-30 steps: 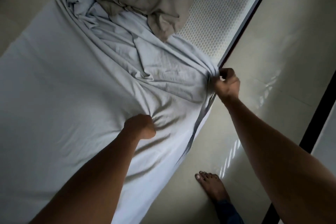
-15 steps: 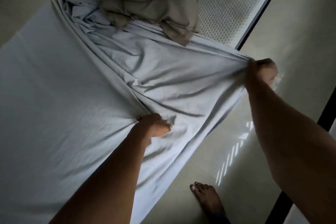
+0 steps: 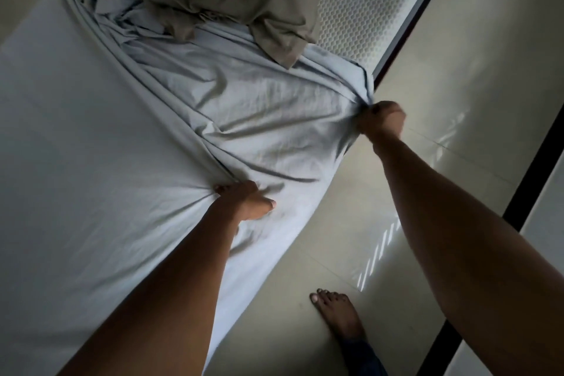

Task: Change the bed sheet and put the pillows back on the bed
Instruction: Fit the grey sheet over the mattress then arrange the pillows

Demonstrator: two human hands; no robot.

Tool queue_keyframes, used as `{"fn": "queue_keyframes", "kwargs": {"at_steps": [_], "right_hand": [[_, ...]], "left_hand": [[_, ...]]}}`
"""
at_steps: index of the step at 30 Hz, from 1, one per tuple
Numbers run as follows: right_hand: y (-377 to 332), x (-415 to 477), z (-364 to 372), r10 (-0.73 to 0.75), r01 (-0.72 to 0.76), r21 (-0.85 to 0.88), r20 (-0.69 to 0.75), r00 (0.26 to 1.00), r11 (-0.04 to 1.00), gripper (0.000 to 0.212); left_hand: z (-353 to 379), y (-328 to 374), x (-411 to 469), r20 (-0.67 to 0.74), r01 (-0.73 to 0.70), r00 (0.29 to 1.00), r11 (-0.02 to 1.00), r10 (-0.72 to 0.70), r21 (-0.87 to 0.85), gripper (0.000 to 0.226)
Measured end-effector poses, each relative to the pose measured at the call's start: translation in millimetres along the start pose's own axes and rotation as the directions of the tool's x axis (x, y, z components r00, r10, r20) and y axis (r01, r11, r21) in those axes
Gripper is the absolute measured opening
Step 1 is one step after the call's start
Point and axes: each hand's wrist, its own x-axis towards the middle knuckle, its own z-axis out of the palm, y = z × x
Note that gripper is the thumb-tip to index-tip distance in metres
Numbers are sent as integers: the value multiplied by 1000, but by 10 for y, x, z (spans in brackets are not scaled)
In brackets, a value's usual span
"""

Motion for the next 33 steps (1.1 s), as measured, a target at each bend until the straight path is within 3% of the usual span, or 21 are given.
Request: {"fn": "queue_keyframes", "kwargs": {"at_steps": [2,4,6,7,10,13,16,22,26,33], "right_hand": [[-15,165,-181,134,-129,44,-133,982,991,23],[-59,288,-298,219,-211,70,-145,965,975,8],[-73,315,-247,242,-230,95,-141,960,968,9],[-37,295,-196,241,-224,127,-131,962,966,17],[42,-31,-19,240,-237,142,-2,971,961,66],[61,-593,125,117,-116,-19,111,987,993,86],[90,-1112,101,44,-37,-38,179,983,999,100],[-104,-1594,-261,8,45,-140,356,934,989,75],[-292,-1596,-639,-22,130,-230,421,907,964,64],[-1204,-1201,-1375,-81,244,-291,476,876,925,50]], "left_hand": [[27,-26,-9,23,5,1000,999,-4,-45,84],[55,-36,-8,5,0,1000,996,0,-93,74],[105,-14,4,-13,11,1000,996,-12,-89,72],[122,3,-9,-16,2,1000,997,-3,-73,74],[127,-40,56,9,-36,999,999,36,-38,89],[97,-86,121,30,-36,999,999,36,-1,93],[45,-93,-13,45,-28,999,1000,28,-11,75],[-139,-298,-358,84,-13,996,1000,12,17,68],[-318,13,-733,-109,-85,991,996,83,-15,41],[-992,734,-1214,-219,-183,964,972,149,-145,61]]}}
